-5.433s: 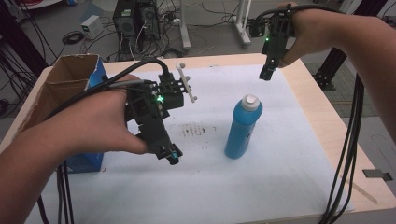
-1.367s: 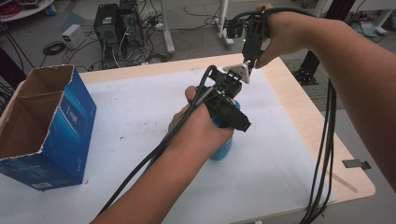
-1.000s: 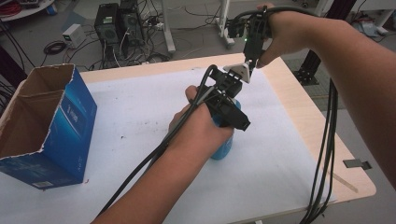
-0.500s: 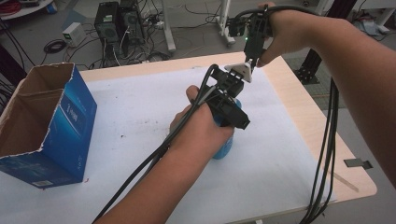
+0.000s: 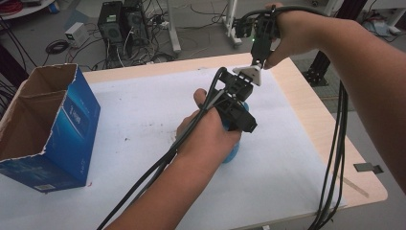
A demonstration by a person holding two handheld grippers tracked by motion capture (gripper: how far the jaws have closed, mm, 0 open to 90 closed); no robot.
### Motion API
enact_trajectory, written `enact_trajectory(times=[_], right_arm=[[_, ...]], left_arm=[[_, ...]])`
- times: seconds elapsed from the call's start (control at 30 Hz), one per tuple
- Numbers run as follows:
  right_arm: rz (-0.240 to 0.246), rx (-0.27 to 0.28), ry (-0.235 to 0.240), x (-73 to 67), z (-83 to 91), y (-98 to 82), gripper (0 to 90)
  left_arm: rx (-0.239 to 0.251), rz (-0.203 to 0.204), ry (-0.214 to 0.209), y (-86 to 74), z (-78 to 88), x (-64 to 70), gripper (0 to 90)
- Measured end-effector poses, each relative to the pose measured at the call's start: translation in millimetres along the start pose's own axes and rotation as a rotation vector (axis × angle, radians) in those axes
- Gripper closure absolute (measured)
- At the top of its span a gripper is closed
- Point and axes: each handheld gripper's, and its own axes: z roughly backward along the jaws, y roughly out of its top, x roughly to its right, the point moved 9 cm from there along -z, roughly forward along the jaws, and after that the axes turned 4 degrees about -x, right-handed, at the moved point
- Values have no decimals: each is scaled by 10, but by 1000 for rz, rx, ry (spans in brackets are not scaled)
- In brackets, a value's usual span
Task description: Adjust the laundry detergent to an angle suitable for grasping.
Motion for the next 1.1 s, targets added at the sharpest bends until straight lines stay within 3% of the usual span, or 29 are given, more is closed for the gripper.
enact_trajectory(times=[0.3,0.67,0.7,0.9,1.03,1.1], right_arm=[[3,2,-3,-10,3,2,20],[13,4,-3,-30,19,42,20],[16,14,-3,-43,28,69,20],[24,15,0,-76,34,119,20],[23,8,1,-100,36,140,20],[23,11,0,-112,37,156,20]], left_arm=[[-6,-46,1,-24,44,21,378],[7,-108,-18,-48,236,8,378],[8,-133,-37,-84,324,18,378],[14,-196,-79,-160,499,35,378],[19,-259,-113,-213,617,9,378],[26,-256,-131,-235,674,-13,378]])
